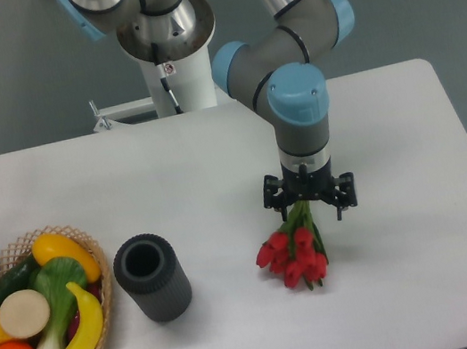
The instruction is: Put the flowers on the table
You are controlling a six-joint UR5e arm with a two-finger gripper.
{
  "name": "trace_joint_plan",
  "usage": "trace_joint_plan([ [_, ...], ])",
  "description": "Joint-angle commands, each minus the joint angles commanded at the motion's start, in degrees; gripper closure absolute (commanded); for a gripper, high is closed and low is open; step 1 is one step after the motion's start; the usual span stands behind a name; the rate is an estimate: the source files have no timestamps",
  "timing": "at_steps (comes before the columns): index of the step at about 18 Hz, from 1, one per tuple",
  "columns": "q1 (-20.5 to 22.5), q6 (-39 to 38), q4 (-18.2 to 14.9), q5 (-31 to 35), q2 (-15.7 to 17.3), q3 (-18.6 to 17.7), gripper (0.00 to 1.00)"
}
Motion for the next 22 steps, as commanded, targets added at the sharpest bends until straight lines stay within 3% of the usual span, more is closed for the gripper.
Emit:
trace_joint_plan([
  [9, 5.6, 26.2, -0.4, 0.2, 2.6, -0.3, 0.00],
  [16, 9.5, 36.7, -7.1, -0.6, 6.7, -0.7, 0.00],
  [22, 10.0, 37.7, -7.7, -1.9, 7.2, -0.7, 0.00],
])
